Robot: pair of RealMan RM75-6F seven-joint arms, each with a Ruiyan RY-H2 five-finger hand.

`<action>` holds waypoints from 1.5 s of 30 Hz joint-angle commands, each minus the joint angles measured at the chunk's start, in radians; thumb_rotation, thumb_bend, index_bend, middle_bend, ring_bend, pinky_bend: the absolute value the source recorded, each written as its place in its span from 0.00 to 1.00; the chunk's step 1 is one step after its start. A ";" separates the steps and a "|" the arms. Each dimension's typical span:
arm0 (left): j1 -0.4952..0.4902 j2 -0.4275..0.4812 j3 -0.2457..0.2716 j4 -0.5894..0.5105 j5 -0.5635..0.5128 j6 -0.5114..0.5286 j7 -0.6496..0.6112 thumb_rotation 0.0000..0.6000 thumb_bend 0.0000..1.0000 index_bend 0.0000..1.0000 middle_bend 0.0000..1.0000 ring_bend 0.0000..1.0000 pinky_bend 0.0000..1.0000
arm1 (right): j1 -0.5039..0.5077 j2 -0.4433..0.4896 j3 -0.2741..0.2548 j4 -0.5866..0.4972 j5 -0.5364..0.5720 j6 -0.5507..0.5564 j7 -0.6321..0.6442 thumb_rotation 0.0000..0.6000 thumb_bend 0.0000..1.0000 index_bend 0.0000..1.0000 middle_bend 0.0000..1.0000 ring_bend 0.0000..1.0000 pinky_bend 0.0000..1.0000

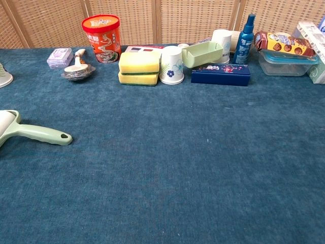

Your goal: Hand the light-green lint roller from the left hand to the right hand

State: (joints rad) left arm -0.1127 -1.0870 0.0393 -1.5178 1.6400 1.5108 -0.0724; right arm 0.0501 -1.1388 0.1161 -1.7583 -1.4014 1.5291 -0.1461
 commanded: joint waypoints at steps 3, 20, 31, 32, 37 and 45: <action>0.000 0.001 0.001 -0.001 -0.003 -0.007 0.001 1.00 0.00 0.00 0.00 0.00 0.00 | 0.000 0.001 0.000 -0.001 0.000 -0.002 0.001 1.00 0.00 0.00 0.00 0.00 0.00; -0.101 0.000 0.014 0.023 -0.062 -0.250 -0.070 1.00 0.00 0.00 0.00 0.00 0.00 | -0.002 0.013 0.004 -0.008 0.015 -0.011 0.019 1.00 0.00 0.00 0.00 0.00 0.00; -0.188 -0.051 -0.017 0.056 -0.164 -0.437 -0.070 1.00 0.00 0.00 0.00 0.00 0.00 | 0.001 0.019 0.007 -0.009 0.033 -0.028 0.028 1.00 0.00 0.00 0.00 0.00 0.00; -0.196 -0.060 -0.021 0.062 -0.171 -0.449 -0.070 1.00 0.00 0.00 0.00 0.00 0.00 | 0.001 0.020 0.008 -0.009 0.033 -0.028 0.029 1.00 0.00 0.00 0.00 0.00 0.00; -0.225 -0.090 -0.030 0.086 -0.191 -0.494 -0.050 1.00 0.00 0.00 0.00 0.00 0.00 | 0.001 0.022 0.009 -0.011 0.036 -0.029 0.033 1.00 0.00 0.00 0.00 0.00 0.00; -0.268 -0.119 -0.041 0.099 -0.236 -0.570 -0.013 1.00 0.00 0.00 0.00 0.00 0.00 | 0.001 0.025 0.014 -0.010 0.049 -0.033 0.042 1.00 0.00 0.00 0.00 0.00 0.00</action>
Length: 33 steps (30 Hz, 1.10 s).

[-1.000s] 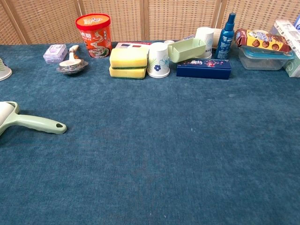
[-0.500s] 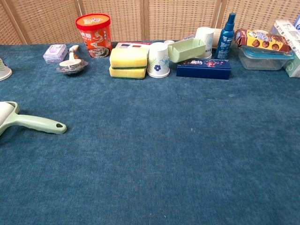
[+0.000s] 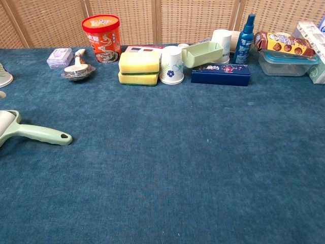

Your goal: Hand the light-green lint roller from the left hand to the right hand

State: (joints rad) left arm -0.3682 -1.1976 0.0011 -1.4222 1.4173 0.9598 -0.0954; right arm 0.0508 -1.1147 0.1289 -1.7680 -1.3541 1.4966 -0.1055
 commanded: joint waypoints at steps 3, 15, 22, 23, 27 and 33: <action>-0.023 -0.017 -0.001 0.007 -0.030 -0.047 0.019 1.00 0.00 0.00 0.00 0.00 0.00 | 0.000 0.002 0.002 0.000 0.005 -0.002 0.003 1.00 0.00 0.00 0.00 0.00 0.00; -0.049 -0.052 -0.004 0.039 -0.078 -0.108 0.010 1.00 0.00 0.05 0.06 0.09 0.22 | 0.001 0.004 0.003 0.001 0.014 -0.011 0.013 1.00 0.00 0.00 0.00 0.00 0.00; -0.039 -0.076 -0.017 0.048 -0.085 -0.056 0.035 1.00 0.00 0.27 0.28 0.29 0.37 | 0.001 0.004 0.002 0.001 0.011 -0.011 0.015 1.00 0.00 0.00 0.00 0.00 0.00; -0.039 -0.078 -0.018 0.045 -0.085 -0.051 0.035 1.00 0.00 0.28 0.29 0.30 0.38 | 0.001 0.004 0.002 0.001 0.010 -0.011 0.015 1.00 0.00 0.00 0.00 0.00 0.00; -0.037 -0.072 -0.021 0.024 -0.075 -0.033 0.021 1.00 0.00 0.28 0.30 0.30 0.38 | 0.002 0.004 -0.003 0.001 0.004 -0.015 0.013 1.00 0.00 0.00 0.00 0.00 0.00; -0.039 -0.028 -0.033 -0.067 -0.005 0.026 -0.062 1.00 0.00 0.28 0.30 0.30 0.38 | 0.015 0.007 -0.036 0.015 -0.046 -0.047 0.008 1.00 0.00 0.00 0.00 0.00 0.00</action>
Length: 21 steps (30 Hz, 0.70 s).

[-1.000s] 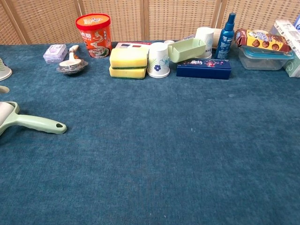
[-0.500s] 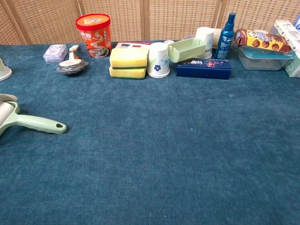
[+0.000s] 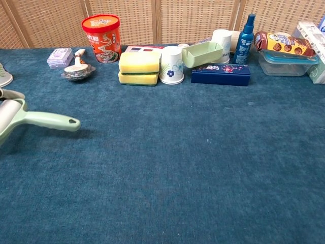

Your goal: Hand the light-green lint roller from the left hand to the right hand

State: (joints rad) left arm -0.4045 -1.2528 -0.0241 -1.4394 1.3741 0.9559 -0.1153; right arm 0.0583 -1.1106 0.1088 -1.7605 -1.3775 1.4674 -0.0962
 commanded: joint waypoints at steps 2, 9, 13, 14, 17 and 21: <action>-0.012 0.041 -0.015 -0.089 0.060 0.042 -0.060 1.00 0.00 0.28 0.30 0.30 0.38 | 0.014 0.001 -0.024 0.011 -0.037 -0.031 0.000 1.00 0.00 0.00 0.00 0.00 0.00; -0.080 0.031 -0.064 -0.205 0.064 0.014 -0.032 1.00 0.00 0.27 0.30 0.30 0.38 | 0.054 0.000 -0.064 -0.053 -0.115 -0.098 -0.037 1.00 0.00 0.00 0.00 0.00 0.00; -0.123 -0.020 -0.089 -0.229 0.037 -0.016 0.012 1.00 0.00 0.27 0.30 0.30 0.38 | 0.082 -0.013 -0.073 -0.118 -0.145 -0.132 -0.111 1.00 0.00 0.00 0.00 0.00 0.00; -0.132 -0.033 -0.096 -0.233 0.031 -0.021 0.017 1.00 0.00 0.27 0.30 0.30 0.38 | 0.090 -0.018 -0.074 -0.131 -0.146 -0.143 -0.129 1.00 0.00 0.00 0.00 0.00 0.00; -0.160 -0.084 -0.117 -0.233 0.013 -0.030 0.032 1.00 0.00 0.27 0.30 0.30 0.38 | 0.113 -0.035 -0.070 -0.174 -0.135 -0.177 -0.183 1.00 0.00 0.00 0.00 0.00 0.00; -0.200 -0.134 -0.141 -0.236 -0.023 -0.056 0.059 1.00 0.00 0.27 0.30 0.30 0.38 | 0.139 -0.050 -0.059 -0.229 -0.099 -0.212 -0.248 1.00 0.00 0.00 0.00 0.00 0.00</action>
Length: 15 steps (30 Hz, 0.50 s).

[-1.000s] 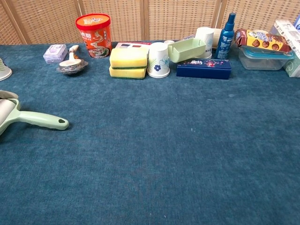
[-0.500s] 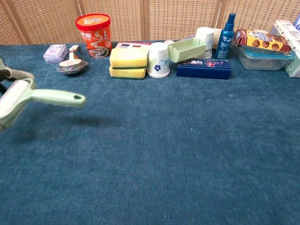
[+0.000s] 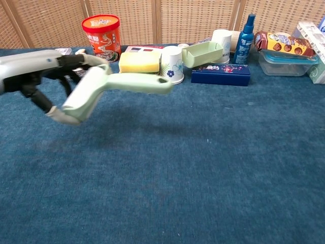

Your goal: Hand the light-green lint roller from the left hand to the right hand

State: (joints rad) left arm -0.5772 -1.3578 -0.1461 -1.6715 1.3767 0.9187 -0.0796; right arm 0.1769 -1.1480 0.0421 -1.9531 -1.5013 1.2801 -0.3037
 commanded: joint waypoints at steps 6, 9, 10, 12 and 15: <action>-0.067 -0.071 -0.039 -0.024 -0.086 -0.051 0.060 1.00 0.00 0.27 0.30 0.29 0.38 | 0.050 -0.022 0.026 -0.105 0.089 -0.055 -0.114 1.00 0.00 0.00 0.00 0.00 0.00; -0.081 -0.093 -0.038 -0.035 -0.120 -0.069 0.070 1.00 0.00 0.27 0.30 0.29 0.38 | 0.066 -0.037 0.039 -0.130 0.127 -0.065 -0.156 1.00 0.00 0.00 0.00 0.00 0.00; -0.083 -0.100 -0.038 -0.037 -0.128 -0.070 0.071 1.00 0.00 0.27 0.30 0.29 0.38 | 0.070 -0.043 0.042 -0.136 0.140 -0.065 -0.166 1.00 0.00 0.00 0.00 0.00 0.00; -0.087 -0.117 -0.040 -0.042 -0.146 -0.069 0.069 1.00 0.00 0.27 0.30 0.29 0.38 | 0.079 -0.061 0.052 -0.152 0.176 -0.066 -0.189 1.00 0.00 0.00 0.00 0.00 0.00; -0.090 -0.136 -0.041 -0.046 -0.162 -0.062 0.070 1.00 0.00 0.27 0.30 0.29 0.38 | 0.091 -0.085 0.068 -0.162 0.228 -0.061 -0.217 1.00 0.00 0.00 0.00 0.00 0.00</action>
State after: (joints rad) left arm -0.6649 -1.4883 -0.1859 -1.7145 1.2209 0.8541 -0.0101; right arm 0.2563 -1.2142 0.0966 -2.1036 -1.3037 1.2179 -0.4995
